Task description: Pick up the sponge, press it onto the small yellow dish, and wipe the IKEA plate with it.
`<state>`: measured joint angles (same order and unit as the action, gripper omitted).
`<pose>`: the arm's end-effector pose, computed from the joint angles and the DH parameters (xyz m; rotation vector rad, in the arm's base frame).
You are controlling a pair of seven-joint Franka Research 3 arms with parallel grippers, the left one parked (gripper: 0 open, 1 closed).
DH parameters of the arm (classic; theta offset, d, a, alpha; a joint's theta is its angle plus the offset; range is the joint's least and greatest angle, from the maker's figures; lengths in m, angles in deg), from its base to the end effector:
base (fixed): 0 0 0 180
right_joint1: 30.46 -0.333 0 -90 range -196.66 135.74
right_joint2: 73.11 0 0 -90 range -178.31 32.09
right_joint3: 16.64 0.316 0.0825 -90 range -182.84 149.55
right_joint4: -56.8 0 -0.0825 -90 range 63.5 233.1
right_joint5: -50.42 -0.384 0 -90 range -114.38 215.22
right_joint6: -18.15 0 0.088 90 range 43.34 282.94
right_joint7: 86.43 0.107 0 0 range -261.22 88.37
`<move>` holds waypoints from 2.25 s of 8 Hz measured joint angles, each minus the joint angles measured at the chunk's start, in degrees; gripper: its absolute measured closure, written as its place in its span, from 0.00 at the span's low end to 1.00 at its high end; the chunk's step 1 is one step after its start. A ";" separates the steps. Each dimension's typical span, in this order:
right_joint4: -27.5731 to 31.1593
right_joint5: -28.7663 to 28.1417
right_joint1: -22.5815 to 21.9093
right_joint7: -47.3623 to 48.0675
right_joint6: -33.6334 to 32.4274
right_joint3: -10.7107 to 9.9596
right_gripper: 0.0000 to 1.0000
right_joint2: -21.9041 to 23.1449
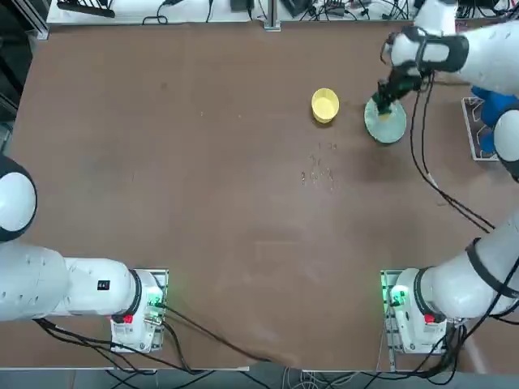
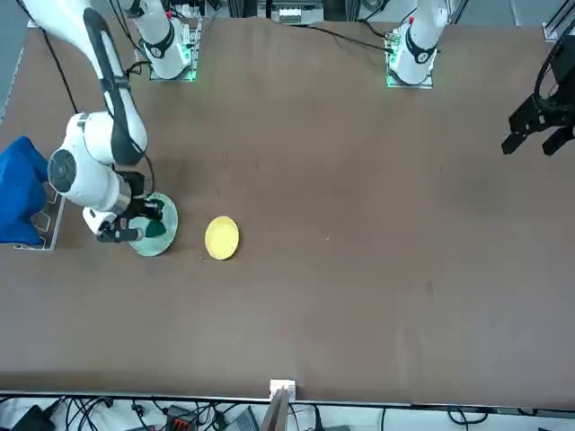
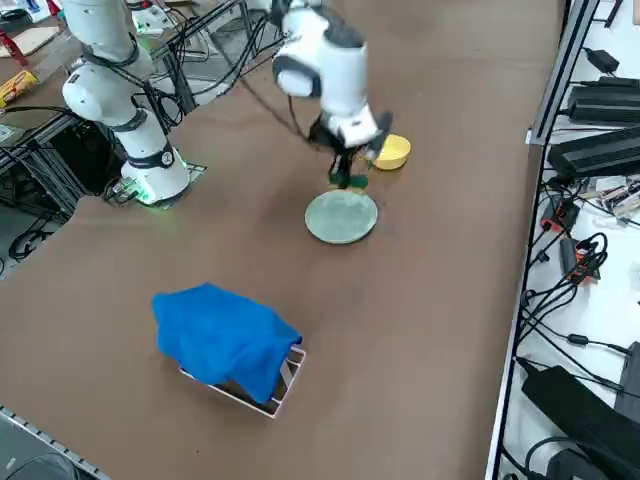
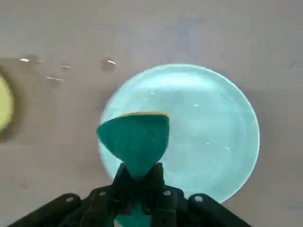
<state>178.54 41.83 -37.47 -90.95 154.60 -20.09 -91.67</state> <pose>0.5671 0.0370 0.2513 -3.0587 -0.0480 0.0993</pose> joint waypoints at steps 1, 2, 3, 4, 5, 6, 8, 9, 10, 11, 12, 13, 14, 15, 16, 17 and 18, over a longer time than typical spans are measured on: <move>3.69 0.00 0.07 -0.29 4.94 0.08 0.91 -0.06; 5.72 0.00 0.06 -0.29 7.53 0.31 0.91 -0.14; 6.41 0.00 0.12 -0.29 8.29 0.34 0.91 -0.22; 6.58 0.00 0.39 -0.29 8.36 0.34 0.91 -0.36; 6.62 0.00 0.87 -0.49 8.36 0.34 0.91 -0.59; 6.65 0.00 1.71 -1.40 8.37 0.33 0.91 -0.77; 6.71 -0.01 5.15 -6.29 8.38 0.27 0.91 -1.52; 6.68 -0.04 7.04 -9.05 8.58 0.28 0.91 -2.07; 6.40 -0.23 8.27 -11.13 8.85 0.39 0.91 -2.45; 5.56 -0.29 8.67 -12.25 8.86 0.52 0.91 -2.90; 4.31 -0.27 8.77 -12.80 8.87 0.52 0.91 -3.73; 2.22 -0.26 8.80 -13.45 8.90 0.57 0.91 -5.13; -0.47 -0.27 8.83 -13.80 8.90 0.87 0.91 -7.00; -3.16 -0.29 8.86 -13.81 8.83 1.58 0.91 -8.84; -5.31 -1.08 8.91 -13.79 8.71 2.81 0.91 -10.14; -6.59 -2.51 8.89 -13.59 8.61 4.44 0.91 -10.90; -6.99 -3.46 8.65 -12.13 8.44 6.20 0.91 -11.18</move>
<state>171.56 38.37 -28.82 -103.07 163.04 -13.89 -102.85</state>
